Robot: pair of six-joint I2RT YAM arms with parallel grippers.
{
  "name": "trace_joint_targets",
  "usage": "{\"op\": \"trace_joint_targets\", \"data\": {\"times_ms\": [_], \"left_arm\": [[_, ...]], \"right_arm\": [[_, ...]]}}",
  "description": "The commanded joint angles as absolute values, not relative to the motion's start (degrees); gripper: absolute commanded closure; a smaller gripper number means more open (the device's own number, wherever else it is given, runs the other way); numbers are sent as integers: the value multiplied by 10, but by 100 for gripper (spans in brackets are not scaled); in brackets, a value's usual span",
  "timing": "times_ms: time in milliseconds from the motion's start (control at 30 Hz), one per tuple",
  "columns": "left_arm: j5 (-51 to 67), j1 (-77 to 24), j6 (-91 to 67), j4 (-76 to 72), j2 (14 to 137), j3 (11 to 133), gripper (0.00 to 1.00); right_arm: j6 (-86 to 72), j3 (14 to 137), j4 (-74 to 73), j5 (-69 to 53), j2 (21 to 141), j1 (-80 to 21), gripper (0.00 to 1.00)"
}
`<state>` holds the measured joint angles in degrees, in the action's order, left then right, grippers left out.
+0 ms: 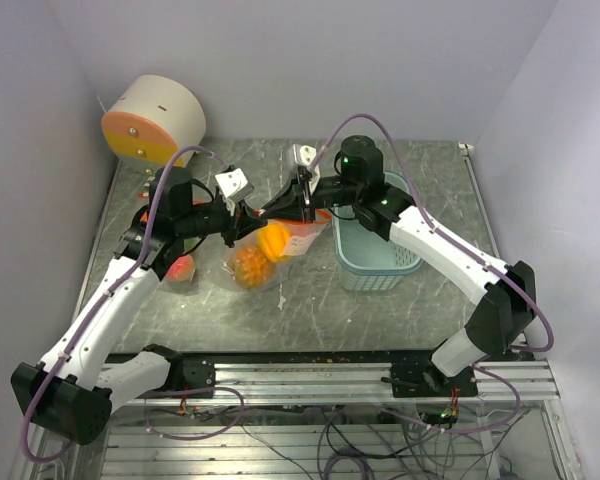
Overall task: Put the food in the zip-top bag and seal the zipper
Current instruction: Zip the zipper food storage bag at the center of the board.
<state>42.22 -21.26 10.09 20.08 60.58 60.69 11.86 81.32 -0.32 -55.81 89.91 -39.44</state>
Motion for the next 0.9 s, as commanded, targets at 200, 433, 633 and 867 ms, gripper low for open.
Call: {"op": "trace_joint_targets", "data": {"times_ms": [200,433,633,867], "left_arm": [[349,-181,90,193,553,611,93],[303,-170,125,228,551,631,93],[243,-163,136,218,547,623,93],[180,-159,133,181,551,615,93]], "right_arm": [[169,780,-42,-538,874,-362,100],[179,744,-55,-527,866,-330,100],[178,701,-51,-518,856,-286,100],[219,667,-81,-455,845,-254,100]]}}
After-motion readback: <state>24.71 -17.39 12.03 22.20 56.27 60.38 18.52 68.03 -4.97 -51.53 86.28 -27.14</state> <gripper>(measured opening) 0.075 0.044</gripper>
